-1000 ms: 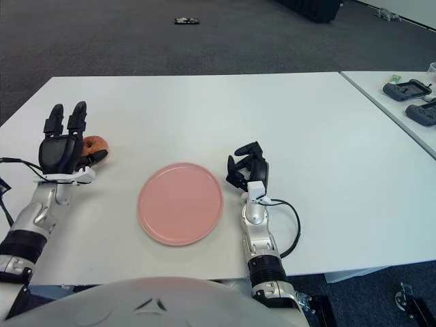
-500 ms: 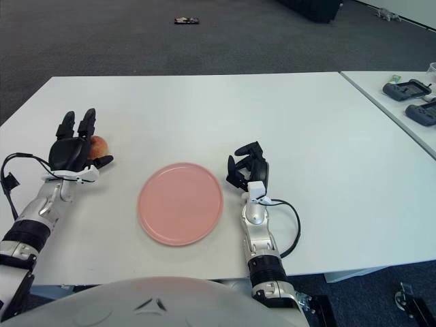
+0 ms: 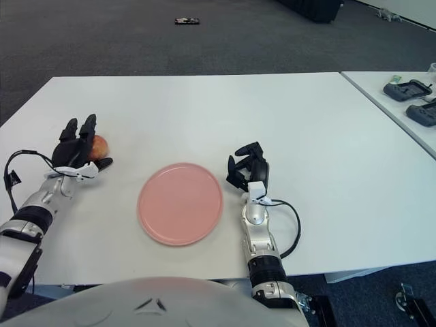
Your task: Put the apple into the plate.
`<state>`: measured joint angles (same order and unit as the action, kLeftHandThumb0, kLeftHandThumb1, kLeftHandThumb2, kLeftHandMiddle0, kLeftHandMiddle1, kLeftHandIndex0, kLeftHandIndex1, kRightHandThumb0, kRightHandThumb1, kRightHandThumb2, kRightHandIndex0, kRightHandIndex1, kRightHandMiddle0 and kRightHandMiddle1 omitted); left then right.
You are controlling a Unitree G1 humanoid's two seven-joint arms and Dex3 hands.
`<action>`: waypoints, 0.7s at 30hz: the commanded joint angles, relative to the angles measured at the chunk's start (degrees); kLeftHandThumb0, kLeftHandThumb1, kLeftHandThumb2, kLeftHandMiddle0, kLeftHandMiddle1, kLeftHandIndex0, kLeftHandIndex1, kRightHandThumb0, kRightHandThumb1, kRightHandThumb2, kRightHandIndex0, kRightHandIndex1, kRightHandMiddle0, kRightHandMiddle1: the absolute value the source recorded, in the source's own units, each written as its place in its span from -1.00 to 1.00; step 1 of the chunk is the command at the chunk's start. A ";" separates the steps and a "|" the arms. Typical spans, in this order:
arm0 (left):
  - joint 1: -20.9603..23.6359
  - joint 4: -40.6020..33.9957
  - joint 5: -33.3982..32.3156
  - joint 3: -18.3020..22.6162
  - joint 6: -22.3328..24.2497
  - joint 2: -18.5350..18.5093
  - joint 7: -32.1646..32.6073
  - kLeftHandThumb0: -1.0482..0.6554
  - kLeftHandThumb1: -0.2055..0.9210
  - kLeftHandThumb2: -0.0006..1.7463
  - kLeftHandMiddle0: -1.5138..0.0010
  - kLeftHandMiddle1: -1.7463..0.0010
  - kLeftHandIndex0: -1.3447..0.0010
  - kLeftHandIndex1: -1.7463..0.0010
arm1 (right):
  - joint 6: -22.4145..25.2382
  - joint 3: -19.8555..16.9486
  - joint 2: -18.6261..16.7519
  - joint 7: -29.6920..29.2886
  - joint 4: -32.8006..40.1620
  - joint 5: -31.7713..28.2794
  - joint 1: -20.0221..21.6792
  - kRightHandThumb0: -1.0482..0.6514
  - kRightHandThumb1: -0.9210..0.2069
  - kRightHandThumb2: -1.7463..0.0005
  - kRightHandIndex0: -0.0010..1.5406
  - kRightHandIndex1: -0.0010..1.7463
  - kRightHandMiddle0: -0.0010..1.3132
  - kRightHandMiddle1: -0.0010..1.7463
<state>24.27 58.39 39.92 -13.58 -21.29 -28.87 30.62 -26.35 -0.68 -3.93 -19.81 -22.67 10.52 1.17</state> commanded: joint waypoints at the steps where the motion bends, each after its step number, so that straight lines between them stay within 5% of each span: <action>1: 1.18 2.25 -0.95 -1.26 -1.45 0.26 -1.70 -1.00 0.31 -0.14 1.00 1.00 1.00 1.00 | -0.20 -0.06 -0.10 -0.65 0.11 0.56 0.09 -0.25 -0.34 -0.18 -0.13 0.86 -0.35 1.00; 16: 3.29 7.13 -5.68 -2.47 -2.84 1.37 -8.04 -0.97 0.21 -0.02 1.00 1.00 0.99 0.97 | 0.91 0.07 -0.19 -1.18 1.19 0.78 -0.55 -0.25 -0.35 -0.17 -0.13 0.87 -0.35 1.00; 21: 2.44 5.27 -7.85 -2.07 -2.42 1.29 -10.76 -0.95 0.21 -0.01 0.99 0.89 1.00 0.74 | 1.60 0.01 -0.29 -1.13 1.76 0.49 -0.80 -0.25 -0.36 -0.17 -0.15 0.88 -0.36 1.00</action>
<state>27.93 63.66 32.70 -15.00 -24.76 -28.79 23.32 -25.51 -0.58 -4.00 -20.73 -21.92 10.77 0.75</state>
